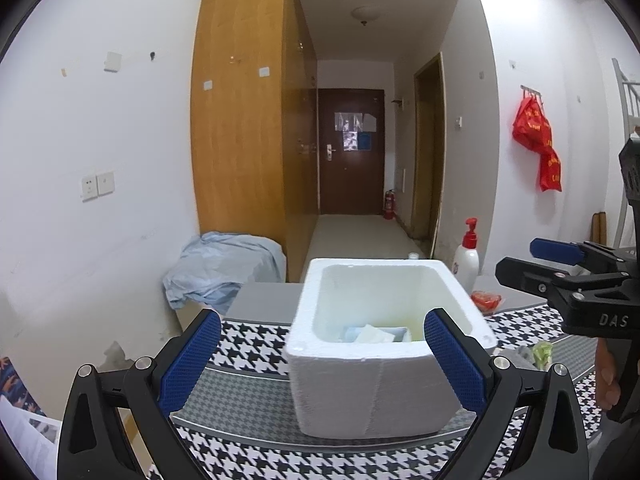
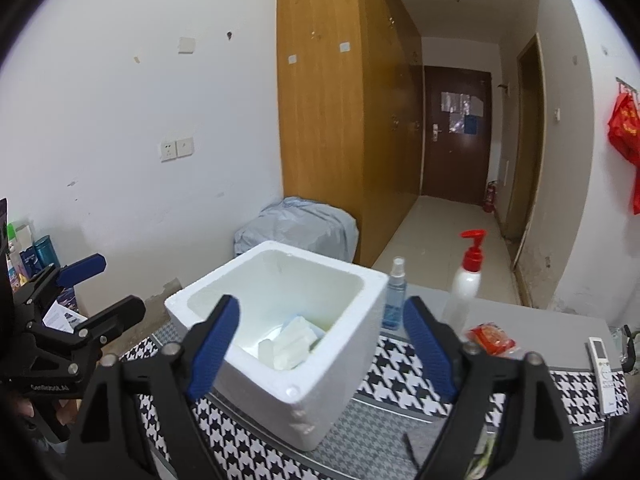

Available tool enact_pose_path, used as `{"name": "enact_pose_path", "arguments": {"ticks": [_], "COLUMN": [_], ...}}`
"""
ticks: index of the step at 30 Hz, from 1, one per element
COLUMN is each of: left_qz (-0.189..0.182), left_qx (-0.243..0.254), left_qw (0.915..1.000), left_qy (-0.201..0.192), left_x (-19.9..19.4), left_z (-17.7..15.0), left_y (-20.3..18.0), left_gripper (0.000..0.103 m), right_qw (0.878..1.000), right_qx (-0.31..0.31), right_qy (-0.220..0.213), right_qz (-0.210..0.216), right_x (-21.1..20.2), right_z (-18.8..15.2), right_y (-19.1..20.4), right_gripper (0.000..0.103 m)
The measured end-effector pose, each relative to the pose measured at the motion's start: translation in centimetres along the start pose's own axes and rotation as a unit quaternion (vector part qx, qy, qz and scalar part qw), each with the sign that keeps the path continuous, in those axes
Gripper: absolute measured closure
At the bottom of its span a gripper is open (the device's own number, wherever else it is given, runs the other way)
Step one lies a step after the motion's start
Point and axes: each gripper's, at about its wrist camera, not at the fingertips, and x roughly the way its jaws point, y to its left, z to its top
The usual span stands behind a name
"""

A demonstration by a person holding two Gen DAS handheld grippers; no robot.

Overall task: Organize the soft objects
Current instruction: 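Move both tools back toward the grey cloth and green packet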

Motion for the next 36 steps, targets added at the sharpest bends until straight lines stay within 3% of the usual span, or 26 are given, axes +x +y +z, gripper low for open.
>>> {"name": "enact_pose_path", "arguments": {"ticks": [4,36], "left_qz": [-0.010,-0.109], "left_qx": [0.005,0.057], "left_qw": [0.9999,0.9923], "left_qy": [-0.002,-0.015], "left_x": [-0.2,-1.0], "left_z": [0.3,1.6], "left_y": [-1.1,-11.3], "left_gripper": [0.001,0.001], "right_qw": [1.000,0.992], "right_qx": [0.004,0.040], "right_qy": [-0.010,-0.049], "right_qz": [-0.006,-0.107], "right_x": [-1.0,-9.3], "right_z": [-0.3,-4.6], "right_y": [-0.8,-7.9], "right_gripper": [0.001,0.001]}}
